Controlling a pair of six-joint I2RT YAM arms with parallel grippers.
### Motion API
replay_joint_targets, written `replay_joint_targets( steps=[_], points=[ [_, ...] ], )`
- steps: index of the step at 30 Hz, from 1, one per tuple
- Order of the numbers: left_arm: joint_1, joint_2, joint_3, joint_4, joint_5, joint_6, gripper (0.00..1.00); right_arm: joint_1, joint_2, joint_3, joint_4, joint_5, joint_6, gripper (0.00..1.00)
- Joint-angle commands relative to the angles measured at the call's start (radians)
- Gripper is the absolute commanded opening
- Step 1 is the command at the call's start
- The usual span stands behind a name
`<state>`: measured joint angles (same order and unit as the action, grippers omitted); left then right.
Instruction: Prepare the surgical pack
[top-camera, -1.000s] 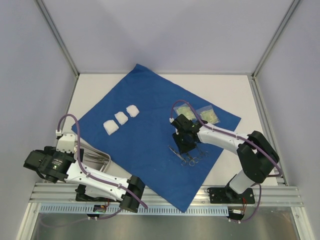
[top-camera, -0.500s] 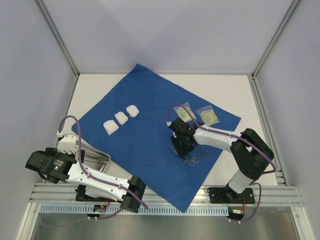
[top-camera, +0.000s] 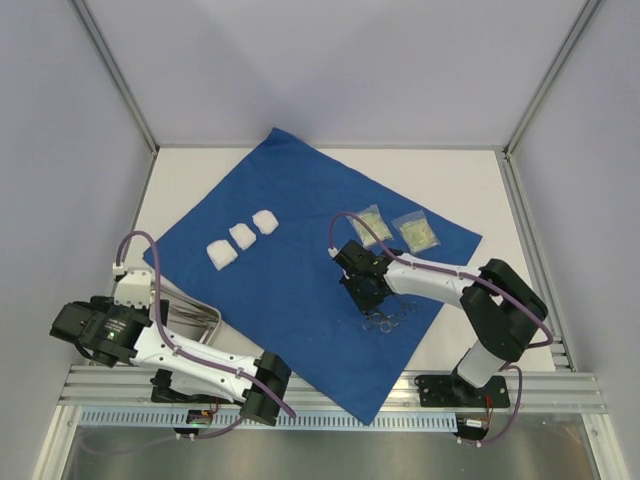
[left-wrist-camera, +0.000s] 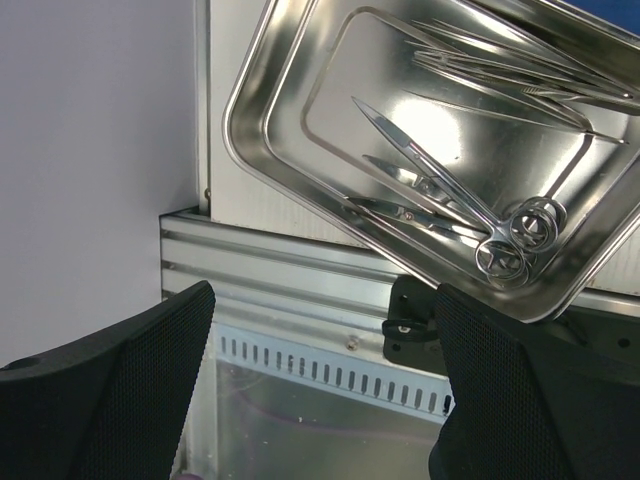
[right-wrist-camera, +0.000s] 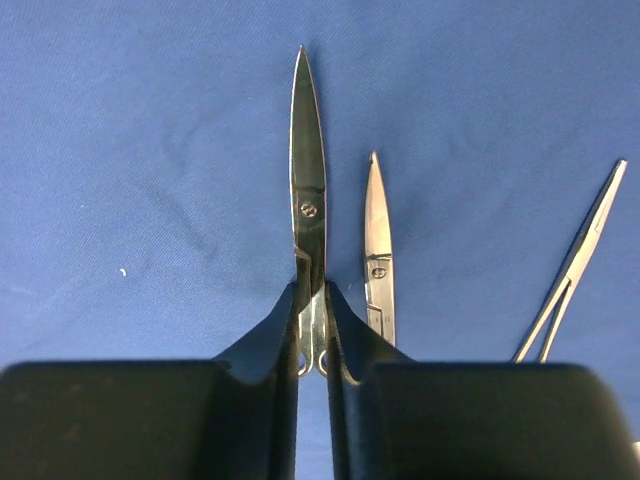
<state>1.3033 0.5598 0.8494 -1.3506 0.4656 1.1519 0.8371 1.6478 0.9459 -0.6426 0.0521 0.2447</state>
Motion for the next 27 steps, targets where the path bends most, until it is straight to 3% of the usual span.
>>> replay_joint_targets(
  steps=[1, 9, 16, 19, 20, 22, 23, 25, 27],
  points=[
    [0.005, 0.034, -0.004, -0.205, -0.001, -0.024, 1.0, 0.028, 0.038, -0.018, 0.006, 0.005, -0.005, 0.04],
    [0.007, 0.107, 0.007, -0.173, 0.016, -0.047, 0.98, 0.033, -0.085, 0.022, -0.005, -0.032, 0.016, 0.0],
    [-0.005, 0.189, 0.157, -0.288, 0.139, -0.032, 0.89, 0.046, -0.198, 0.066, 0.066, -0.035, 0.099, 0.0],
    [-0.134, 0.203, 0.221, -0.3, 0.168, -0.152, 0.87, 0.083, -0.201, 0.117, 0.129, -0.021, 0.146, 0.01],
    [-0.257, 0.206, 0.232, -0.28, 0.165, -0.199, 0.86, 0.095, -0.183, 0.134, 0.165, -0.005, 0.163, 0.0],
    [-0.387, 0.216, 0.254, -0.222, 0.137, -0.373, 0.86, 0.143, -0.154, 0.203, 0.199, 0.015, 0.172, 0.0],
    [-0.523, 0.236, 0.258, -0.202, 0.111, -0.436, 0.85, 0.157, -0.113, 0.235, 0.227, 0.029, 0.18, 0.0],
    [-0.649, 0.264, 0.273, -0.173, 0.085, -0.548, 0.84, 0.195, -0.068, 0.318, 0.254, 0.031, 0.195, 0.0],
    [-0.765, 0.287, 0.299, -0.173, 0.074, -0.555, 0.82, 0.229, -0.001, 0.37, 0.287, 0.04, 0.212, 0.0]
  ],
)
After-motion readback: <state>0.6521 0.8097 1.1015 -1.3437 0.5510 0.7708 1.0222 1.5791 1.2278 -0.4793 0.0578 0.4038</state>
